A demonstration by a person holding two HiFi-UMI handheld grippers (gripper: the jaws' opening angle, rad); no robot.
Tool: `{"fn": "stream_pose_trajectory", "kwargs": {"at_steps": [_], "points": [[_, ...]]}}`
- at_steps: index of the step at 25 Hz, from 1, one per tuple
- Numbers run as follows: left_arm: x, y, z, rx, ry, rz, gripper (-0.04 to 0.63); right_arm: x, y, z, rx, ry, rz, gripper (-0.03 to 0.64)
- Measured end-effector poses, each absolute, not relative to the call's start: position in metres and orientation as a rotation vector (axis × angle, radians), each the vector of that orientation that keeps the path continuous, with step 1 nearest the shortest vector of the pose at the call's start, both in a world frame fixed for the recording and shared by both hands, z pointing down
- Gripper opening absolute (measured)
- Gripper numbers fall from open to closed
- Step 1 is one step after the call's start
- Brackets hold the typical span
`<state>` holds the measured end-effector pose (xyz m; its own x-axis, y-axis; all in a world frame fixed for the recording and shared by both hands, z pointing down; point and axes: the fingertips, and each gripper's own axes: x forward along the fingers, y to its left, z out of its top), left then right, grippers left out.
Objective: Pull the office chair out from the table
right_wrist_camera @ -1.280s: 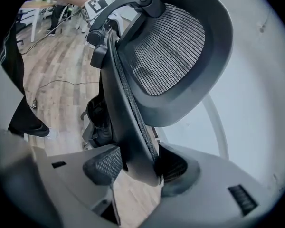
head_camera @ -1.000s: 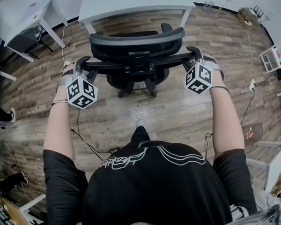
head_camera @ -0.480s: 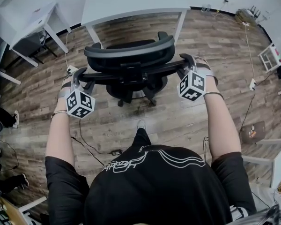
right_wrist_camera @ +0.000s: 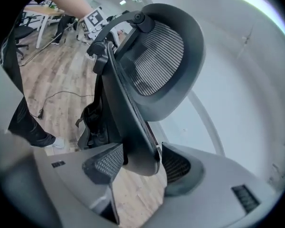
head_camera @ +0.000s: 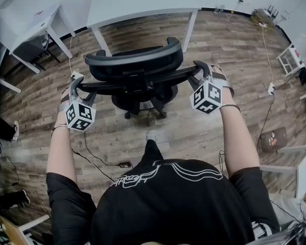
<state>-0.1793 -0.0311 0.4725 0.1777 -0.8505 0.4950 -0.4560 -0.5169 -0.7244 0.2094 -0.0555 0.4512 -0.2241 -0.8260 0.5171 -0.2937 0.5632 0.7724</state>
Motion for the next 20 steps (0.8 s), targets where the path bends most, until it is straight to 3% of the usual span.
{"fn": "stream_pose_trajectory", "kwargs": {"at_steps": [7, 11, 12, 13, 14, 15, 18, 20], "points": [[-0.207, 0.020, 0.471, -2.166, 1.496, -1.202, 0.279, 0.239, -0.008, 0.436, 0.993, -1.914, -0.504, 0.255], [-0.179, 0.067, 0.444, -2.306, 1.587, -1.034, 0.277, 0.212, 0.048, 0.411, 0.985, -2.243, -0.251, 0.253], [-0.165, 0.081, 0.436, -2.378, 1.596, -0.961, 0.262, 0.203, 0.063, 0.404, 0.960, -2.313, -0.208, 0.253], [-0.147, 0.096, 0.428, -2.475, 1.602, -0.868, 0.202, 0.193, 0.078, 0.398, 0.927, -2.368, -0.181, 0.253], [-0.128, 0.111, 0.420, -2.584, 1.602, -0.753, 0.141, 0.184, 0.094, 0.393, 0.893, -2.416, -0.166, 0.241], [-0.108, 0.125, 0.410, -2.685, 1.600, -0.624, 0.122, 0.175, 0.110, 0.387, 0.863, -2.463, -0.155, 0.185], [-0.055, 0.158, 0.382, -2.843, 1.609, -0.289, 0.107, 0.153, 0.150, 0.368, 0.804, -2.627, -0.068, 0.067], [-0.026, 0.173, 0.370, -2.901, 1.600, -0.164, 0.074, 0.140, 0.171, 0.358, 0.743, -2.749, 0.059, 0.043]]}}
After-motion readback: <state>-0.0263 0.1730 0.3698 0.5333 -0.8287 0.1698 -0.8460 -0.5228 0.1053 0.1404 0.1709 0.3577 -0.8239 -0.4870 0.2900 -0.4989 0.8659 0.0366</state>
